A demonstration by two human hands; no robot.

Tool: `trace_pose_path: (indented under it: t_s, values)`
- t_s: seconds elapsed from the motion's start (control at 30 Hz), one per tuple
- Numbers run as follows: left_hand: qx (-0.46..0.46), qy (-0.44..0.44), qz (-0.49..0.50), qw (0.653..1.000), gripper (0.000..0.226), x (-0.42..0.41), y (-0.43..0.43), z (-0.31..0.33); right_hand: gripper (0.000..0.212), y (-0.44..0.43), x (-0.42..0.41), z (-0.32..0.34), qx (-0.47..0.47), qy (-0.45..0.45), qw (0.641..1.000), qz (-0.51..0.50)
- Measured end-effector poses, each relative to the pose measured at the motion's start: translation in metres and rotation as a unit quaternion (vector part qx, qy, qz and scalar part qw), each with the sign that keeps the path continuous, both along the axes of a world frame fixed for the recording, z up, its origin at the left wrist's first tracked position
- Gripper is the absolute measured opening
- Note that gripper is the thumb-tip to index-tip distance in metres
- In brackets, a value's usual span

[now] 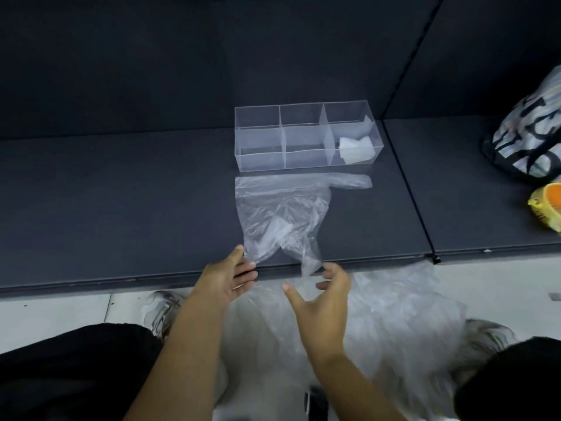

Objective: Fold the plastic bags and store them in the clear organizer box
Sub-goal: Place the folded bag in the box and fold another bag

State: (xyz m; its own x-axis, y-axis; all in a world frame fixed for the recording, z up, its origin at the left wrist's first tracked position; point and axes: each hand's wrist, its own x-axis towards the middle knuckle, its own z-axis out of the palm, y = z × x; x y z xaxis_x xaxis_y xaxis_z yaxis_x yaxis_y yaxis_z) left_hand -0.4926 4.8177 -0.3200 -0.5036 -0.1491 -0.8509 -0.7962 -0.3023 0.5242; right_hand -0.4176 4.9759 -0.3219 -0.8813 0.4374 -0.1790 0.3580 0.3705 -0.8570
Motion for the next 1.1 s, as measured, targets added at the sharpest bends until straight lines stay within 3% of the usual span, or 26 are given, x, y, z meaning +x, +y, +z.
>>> trace_pose_path:
  t_s: [0.13,0.3,0.47,0.6,0.7,0.77,0.9,0.97,1.03,1.1]
  values:
    - [0.004,0.014,0.028,0.999,0.024,0.007,0.013,0.004,0.040,-0.007,-0.011,0.005,0.011,-0.013,0.996,-0.091]
    - [0.009,0.028,0.051,0.998,0.010,0.010,0.014,0.005,0.013,0.003,-0.024,0.001,0.016,-0.046,0.993,-0.103]
    - [-0.009,0.047,0.101,0.994,0.012,0.010,0.006,0.007,0.029,0.059,-0.042,0.007,-0.213,-0.021,0.969,-0.124]
    - [-0.035,0.057,0.114,0.991,0.015,0.006,0.002,0.012,0.028,0.118,-0.059,0.014,-0.219,-0.053,0.966,-0.125]
    - [-0.059,0.060,0.108,0.991,0.018,0.004,-0.001,0.012,0.016,0.153,-0.071,0.016,-0.133,-0.064,0.985,-0.088]
    - [-0.072,0.048,0.076,0.993,0.016,0.006,0.000,0.011,0.019,0.170,-0.075,0.012,-0.047,-0.092,0.994,-0.044]
    - [-0.136,0.045,-0.049,0.988,0.018,0.010,0.004,0.007,0.023,0.191,-0.079,0.002,0.131,-0.171,0.977,-0.003]
    - [-0.254,0.075,-0.115,0.958,0.026,0.006,0.003,0.007,0.018,0.190,-0.078,0.002,0.200,-0.179,0.962,-0.057]
    - [-0.442,0.131,-0.164,0.872,0.026,-0.001,0.005,0.007,0.026,0.172,-0.080,0.003,0.278,-0.131,0.946,-0.099]
    - [-0.539,0.246,-0.170,0.787,0.018,-0.010,0.015,0.008,0.029,0.135,-0.085,0.006,0.337,-0.034,0.939,-0.059]
